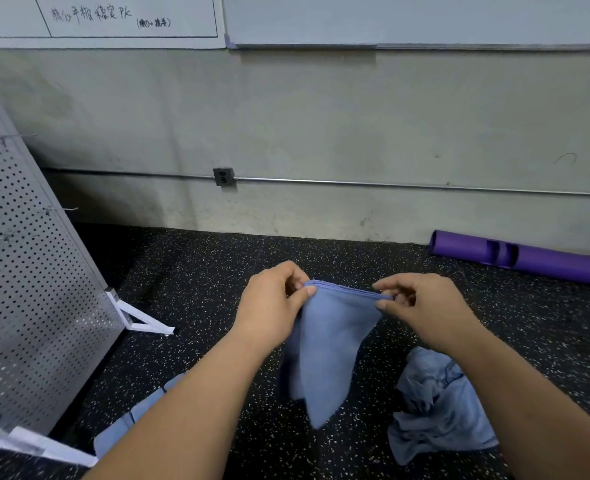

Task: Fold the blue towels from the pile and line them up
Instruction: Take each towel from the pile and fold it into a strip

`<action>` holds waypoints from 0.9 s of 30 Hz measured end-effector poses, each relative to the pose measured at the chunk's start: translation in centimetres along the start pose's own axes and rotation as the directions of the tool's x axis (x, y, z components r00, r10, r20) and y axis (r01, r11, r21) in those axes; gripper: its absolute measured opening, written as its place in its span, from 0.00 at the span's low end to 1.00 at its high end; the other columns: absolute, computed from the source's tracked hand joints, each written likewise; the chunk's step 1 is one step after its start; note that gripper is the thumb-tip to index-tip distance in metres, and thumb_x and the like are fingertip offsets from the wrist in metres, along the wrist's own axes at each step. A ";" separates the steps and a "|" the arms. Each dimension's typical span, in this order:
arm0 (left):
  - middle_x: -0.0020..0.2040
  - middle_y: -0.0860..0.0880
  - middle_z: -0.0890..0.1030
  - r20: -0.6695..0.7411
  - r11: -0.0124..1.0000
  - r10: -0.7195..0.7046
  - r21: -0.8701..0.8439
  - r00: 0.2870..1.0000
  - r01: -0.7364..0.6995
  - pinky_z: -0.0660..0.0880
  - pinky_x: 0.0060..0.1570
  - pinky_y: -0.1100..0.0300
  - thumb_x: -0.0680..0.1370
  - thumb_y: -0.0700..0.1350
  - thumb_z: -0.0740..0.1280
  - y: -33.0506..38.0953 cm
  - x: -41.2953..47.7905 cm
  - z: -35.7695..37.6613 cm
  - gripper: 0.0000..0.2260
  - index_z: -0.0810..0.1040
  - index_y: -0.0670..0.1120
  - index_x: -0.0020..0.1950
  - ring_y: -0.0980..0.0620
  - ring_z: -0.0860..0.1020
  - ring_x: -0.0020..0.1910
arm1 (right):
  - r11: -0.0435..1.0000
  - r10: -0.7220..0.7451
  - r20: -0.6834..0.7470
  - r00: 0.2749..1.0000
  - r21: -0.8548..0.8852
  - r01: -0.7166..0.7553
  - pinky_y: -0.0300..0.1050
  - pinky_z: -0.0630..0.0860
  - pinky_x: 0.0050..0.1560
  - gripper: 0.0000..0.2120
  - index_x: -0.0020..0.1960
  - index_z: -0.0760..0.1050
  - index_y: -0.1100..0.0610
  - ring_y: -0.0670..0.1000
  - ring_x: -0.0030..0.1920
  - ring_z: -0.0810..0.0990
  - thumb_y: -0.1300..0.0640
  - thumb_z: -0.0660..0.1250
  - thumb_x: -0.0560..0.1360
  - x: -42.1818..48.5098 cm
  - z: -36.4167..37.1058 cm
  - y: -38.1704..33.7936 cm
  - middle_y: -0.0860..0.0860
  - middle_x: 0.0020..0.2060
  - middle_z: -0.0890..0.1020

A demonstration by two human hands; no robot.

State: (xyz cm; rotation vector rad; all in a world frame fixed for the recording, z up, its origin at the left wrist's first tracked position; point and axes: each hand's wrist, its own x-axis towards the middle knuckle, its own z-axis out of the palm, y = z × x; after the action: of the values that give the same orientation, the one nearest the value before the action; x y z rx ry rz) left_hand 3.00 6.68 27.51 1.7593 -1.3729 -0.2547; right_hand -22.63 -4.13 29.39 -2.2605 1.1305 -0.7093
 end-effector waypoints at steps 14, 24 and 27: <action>0.41 0.61 0.84 -0.012 1.000 -0.027 0.006 1.000 0.027 0.78 0.47 0.59 0.78 0.50 0.77 0.0 0.4 -0.1 0.03 0.84 0.57 0.49 0.61 0.81 0.43 | 0.996 -0.040 -0.207 0.977 0.071 0.056 0.29 0.74 0.43 0.06 0.48 0.86 0.43 0.39 0.42 0.82 0.54 0.78 0.75 -0.2 -0.4 -0.7 0.33 0.41 0.84; 0.44 0.59 0.81 -0.043 0.999 0.050 0.022 0.998 -0.049 0.79 0.51 0.53 0.77 0.50 0.78 0.0 0.3 0.4 0.05 0.83 0.56 0.46 0.58 0.79 0.46 | 0.999 -0.029 -0.159 0.987 0.040 0.036 0.40 0.78 0.46 0.05 0.42 0.86 0.41 0.41 0.42 0.83 0.49 0.81 0.72 -0.2 -0.7 -0.4 0.36 0.41 0.85; 0.44 0.60 0.81 -0.019 0.996 0.053 0.072 0.998 -0.051 0.78 0.52 0.50 0.77 0.51 0.77 -0.2 0.2 0.4 0.06 0.82 0.57 0.45 0.57 0.79 0.47 | 0.998 0.013 -0.040 0.999 -0.055 -0.015 0.38 0.77 0.43 0.06 0.41 0.86 0.40 0.41 0.41 0.83 0.48 0.82 0.72 -0.5 -0.2 -0.2 0.35 0.38 0.85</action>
State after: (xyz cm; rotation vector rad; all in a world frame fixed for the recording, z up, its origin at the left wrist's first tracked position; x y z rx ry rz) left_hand 2.93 6.33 27.20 1.7769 -1.4262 -0.1601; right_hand -22.88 -3.71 29.49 -2.2914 1.1971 -0.7291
